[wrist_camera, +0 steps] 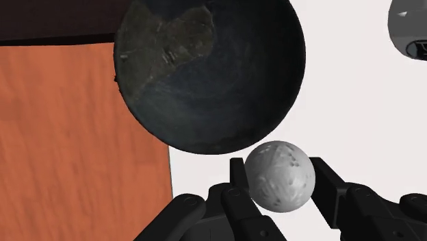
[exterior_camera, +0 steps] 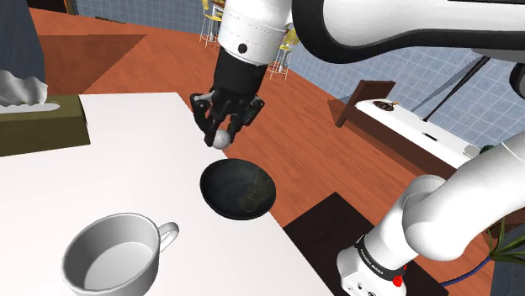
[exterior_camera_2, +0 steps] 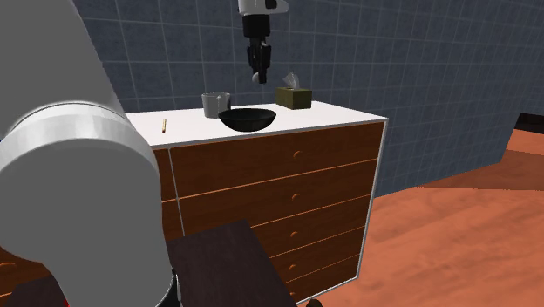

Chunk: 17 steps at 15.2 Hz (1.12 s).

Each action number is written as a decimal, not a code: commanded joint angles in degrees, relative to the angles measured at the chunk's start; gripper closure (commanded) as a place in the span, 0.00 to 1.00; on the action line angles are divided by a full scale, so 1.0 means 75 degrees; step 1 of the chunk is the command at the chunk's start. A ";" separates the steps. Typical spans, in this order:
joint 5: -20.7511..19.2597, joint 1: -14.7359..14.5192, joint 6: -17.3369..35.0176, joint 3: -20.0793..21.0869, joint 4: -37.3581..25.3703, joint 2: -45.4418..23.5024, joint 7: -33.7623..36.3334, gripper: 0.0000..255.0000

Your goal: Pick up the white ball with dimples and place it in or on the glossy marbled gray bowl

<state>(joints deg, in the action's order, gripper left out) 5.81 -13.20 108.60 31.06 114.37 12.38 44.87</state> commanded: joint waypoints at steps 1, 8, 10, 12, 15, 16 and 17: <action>0.0373 -0.0102 -0.0008 -0.0132 0.0653 0.0738 -0.0191 1.00; 0.0765 -0.0325 0.0282 -0.0298 0.1762 0.1595 -0.0417 1.00; 0.0779 -0.0333 0.0490 -0.0263 0.1946 0.1570 -0.0416 1.00; 0.0792 -0.0339 0.0700 -0.0227 0.2124 0.1538 -0.0415 1.00; 0.0806 -0.0347 0.1018 -0.0168 0.2381 0.1474 -0.0408 1.00; 0.0810 -0.0348 0.1126 -0.0148 0.2463 0.1449 -0.0404 1.00; 0.0813 -0.0349 0.1233 -0.0127 0.2544 0.1422 -0.0401 1.00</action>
<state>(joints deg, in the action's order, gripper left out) 11.79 -15.72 117.02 29.91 132.71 23.08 41.77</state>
